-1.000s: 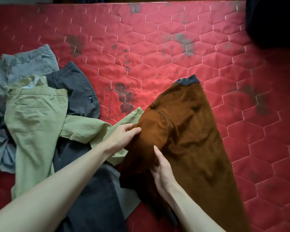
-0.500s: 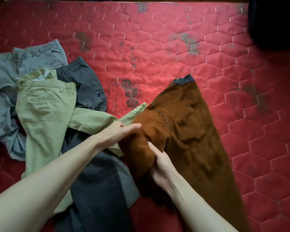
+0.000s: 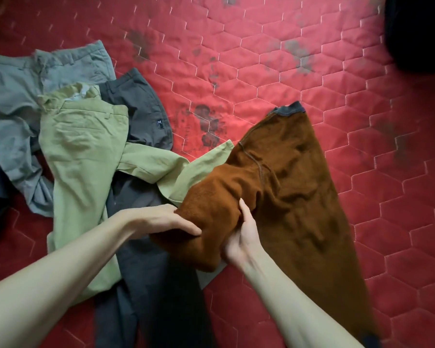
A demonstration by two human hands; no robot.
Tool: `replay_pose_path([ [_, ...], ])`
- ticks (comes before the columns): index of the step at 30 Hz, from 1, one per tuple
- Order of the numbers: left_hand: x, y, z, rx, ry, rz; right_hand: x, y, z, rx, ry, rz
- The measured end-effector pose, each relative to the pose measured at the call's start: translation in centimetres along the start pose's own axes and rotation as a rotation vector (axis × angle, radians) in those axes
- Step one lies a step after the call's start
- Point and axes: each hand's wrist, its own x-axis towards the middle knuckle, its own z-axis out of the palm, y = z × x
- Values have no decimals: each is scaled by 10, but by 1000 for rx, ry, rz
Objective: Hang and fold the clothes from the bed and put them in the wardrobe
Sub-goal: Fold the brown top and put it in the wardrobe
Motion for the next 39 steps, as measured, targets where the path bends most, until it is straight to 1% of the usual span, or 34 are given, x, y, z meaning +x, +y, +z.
replay_pose_path([
  [3, -2, -20, -7, 13, 213, 57, -14, 20, 9, -89, -74, -27],
  [6, -9, -27, -8, 23, 275, 115, -27, 53, 26, -260, -151, 10],
  [10, -27, -30, -11, 100, 323, 111, -30, 88, 32, -434, -164, 31],
  [12, -38, -38, -21, 102, 347, 75, -32, 96, 33, -416, -128, 28],
  [14, -50, -50, -34, 66, 336, 29, -26, 104, 30, -273, -55, 47],
  [16, -59, -67, -43, 23, 264, 2, -21, 115, 27, -148, -11, 95],
  [17, -61, -78, -44, 28, 222, -20, -17, 122, 24, -151, 6, 114],
  [18, -58, -92, -45, 52, 199, -42, -12, 128, 18, -207, 12, 125],
  [19, -54, -107, -43, 92, 190, -75, -9, 134, 13, -315, 27, 140],
  [21, -42, -140, -37, 121, 223, -128, -6, 139, 0, -586, 50, 165],
  [23, -34, -160, -29, 71, 293, -114, -4, 138, -10, -781, 36, 172],
  [25, -29, -167, -20, 2, 321, -77, 1, 135, -16, -882, -11, 147],
  [27, -29, -167, -10, -114, 313, -53, 2, 136, -16, -825, -82, 155],
  [28, -30, -167, -5, -181, 318, -21, -1, 138, -14, -726, -128, 181],
  [30, -32, -167, -3, -349, 356, 22, -9, 144, -10, -421, -203, 283],
  [31, -33, -167, -6, -439, 349, 27, -12, 146, -9, -271, -212, 320],
  [32, -36, -164, -9, -500, 311, 19, -13, 149, -7, -170, -214, 334],
  [33, -38, -163, -13, -514, 254, -2, -13, 153, -6, -134, -193, 325],
  [34, -40, -162, -15, -477, 208, -23, -9, 158, -5, -142, -178, 313],
  [35, -41, -165, -15, -379, 172, -33, -6, 162, -4, -210, -158, 293],
  [36, -40, -170, -15, -260, 146, -42, -4, 167, -3, -331, -139, 283],
  [37, -37, -178, -13, -158, 139, -65, -4, 170, -4, -523, -105, 261],
  [38, -36, -186, -12, -76, 145, -98, -4, 171, -6, -772, -68, 201],
  [39, -34, -194, -11, -30, 150, -130, -4, 167, -11, -1047, -13, 66],
])
